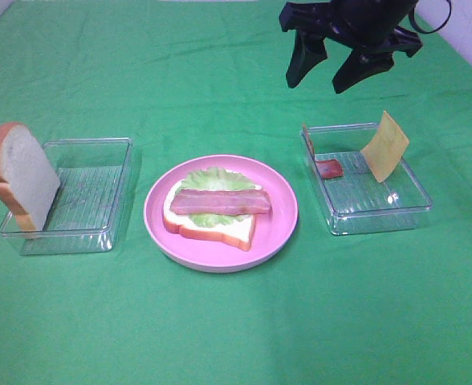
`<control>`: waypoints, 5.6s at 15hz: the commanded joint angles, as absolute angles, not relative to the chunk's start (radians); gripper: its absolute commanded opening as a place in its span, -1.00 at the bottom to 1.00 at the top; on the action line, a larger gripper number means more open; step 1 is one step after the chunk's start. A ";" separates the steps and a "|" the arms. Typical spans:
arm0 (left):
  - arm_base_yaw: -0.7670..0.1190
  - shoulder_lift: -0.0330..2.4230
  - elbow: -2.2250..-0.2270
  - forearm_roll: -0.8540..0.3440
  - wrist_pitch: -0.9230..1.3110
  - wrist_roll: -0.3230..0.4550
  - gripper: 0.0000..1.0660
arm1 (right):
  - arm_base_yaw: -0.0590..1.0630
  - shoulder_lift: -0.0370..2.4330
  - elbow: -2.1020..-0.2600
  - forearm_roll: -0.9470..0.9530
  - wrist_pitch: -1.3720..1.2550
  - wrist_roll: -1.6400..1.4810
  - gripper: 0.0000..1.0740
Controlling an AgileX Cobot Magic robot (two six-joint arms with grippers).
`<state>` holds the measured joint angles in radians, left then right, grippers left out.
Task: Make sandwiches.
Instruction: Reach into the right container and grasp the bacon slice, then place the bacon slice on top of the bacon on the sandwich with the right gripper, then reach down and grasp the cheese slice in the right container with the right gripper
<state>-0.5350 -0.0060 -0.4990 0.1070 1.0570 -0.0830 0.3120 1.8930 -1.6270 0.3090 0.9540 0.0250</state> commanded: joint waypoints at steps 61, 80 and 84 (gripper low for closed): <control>-0.540 -0.026 -0.498 0.113 1.044 -0.078 0.26 | 0.533 2.215 -1.817 0.388 1.033 0.008 -1.00; -0.540 -0.026 -0.498 0.113 1.044 -0.078 0.26 | 0.533 2.052 -1.820 0.026 1.126 0.126 0.28; -0.540 -0.026 -0.498 0.113 1.044 -0.078 0.26 | 0.435 1.999 -1.820 -0.019 1.201 0.132 0.28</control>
<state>-0.5350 -0.0060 -0.4990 0.1070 1.0570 -0.0800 0.4040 2.0090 -1.8250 -0.0060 1.1950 0.1310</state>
